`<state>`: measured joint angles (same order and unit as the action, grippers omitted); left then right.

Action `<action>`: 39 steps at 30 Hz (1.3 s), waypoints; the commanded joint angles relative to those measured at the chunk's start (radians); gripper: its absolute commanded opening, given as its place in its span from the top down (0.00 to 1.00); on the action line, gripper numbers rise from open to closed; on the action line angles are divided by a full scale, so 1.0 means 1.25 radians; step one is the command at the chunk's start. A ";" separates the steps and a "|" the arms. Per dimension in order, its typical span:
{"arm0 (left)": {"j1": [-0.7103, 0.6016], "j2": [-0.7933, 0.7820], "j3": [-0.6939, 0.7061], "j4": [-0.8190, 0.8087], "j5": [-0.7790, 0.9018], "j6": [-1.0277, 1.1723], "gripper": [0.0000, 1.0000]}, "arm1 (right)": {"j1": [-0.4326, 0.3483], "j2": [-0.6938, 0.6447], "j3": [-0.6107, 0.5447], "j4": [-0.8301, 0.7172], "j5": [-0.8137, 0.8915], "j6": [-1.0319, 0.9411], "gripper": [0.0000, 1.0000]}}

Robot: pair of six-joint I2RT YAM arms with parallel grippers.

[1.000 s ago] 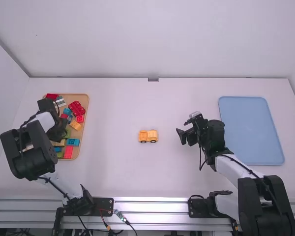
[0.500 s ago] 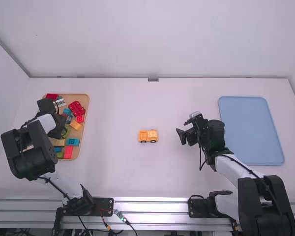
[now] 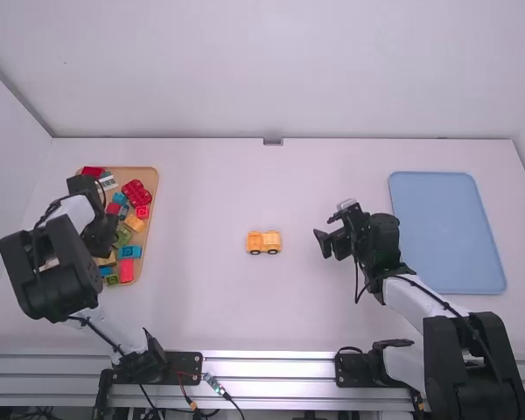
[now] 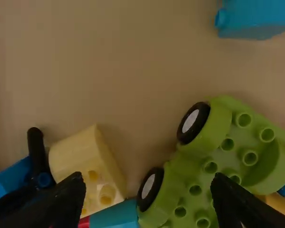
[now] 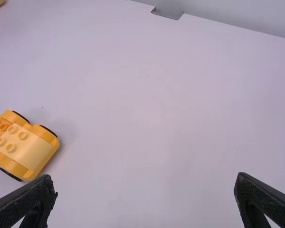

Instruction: Assemble lego blocks to make yellow taxi

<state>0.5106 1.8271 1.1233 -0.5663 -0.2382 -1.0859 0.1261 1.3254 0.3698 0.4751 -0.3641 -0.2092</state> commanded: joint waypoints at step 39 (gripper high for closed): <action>0.007 -0.033 -0.138 0.078 -0.030 -0.164 0.61 | -0.002 -0.012 -0.007 -0.013 -0.001 0.002 0.01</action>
<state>0.5152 1.8030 0.9489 -0.4591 -0.2661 -1.2724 0.1261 1.3254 0.3698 0.4599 -0.3634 -0.2096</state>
